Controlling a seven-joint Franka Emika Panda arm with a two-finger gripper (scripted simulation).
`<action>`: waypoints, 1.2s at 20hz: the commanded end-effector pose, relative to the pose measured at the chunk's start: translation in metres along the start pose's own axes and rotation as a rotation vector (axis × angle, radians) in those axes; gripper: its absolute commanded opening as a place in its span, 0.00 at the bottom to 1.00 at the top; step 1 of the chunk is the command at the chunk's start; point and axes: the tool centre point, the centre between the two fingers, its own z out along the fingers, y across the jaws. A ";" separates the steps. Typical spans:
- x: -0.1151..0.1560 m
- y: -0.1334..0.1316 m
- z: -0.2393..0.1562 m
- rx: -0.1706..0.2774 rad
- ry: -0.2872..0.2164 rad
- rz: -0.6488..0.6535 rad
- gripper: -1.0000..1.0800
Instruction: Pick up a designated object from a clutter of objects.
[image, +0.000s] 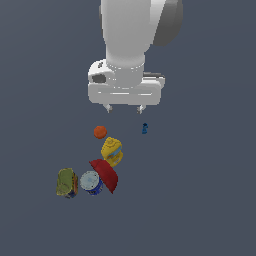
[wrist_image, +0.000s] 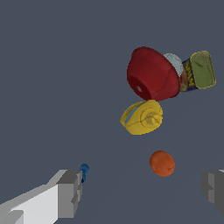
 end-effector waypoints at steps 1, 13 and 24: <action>0.000 0.000 0.000 0.000 0.000 0.000 0.96; -0.006 0.024 0.016 0.001 -0.044 0.020 0.96; -0.014 0.000 0.050 0.004 -0.036 0.093 0.96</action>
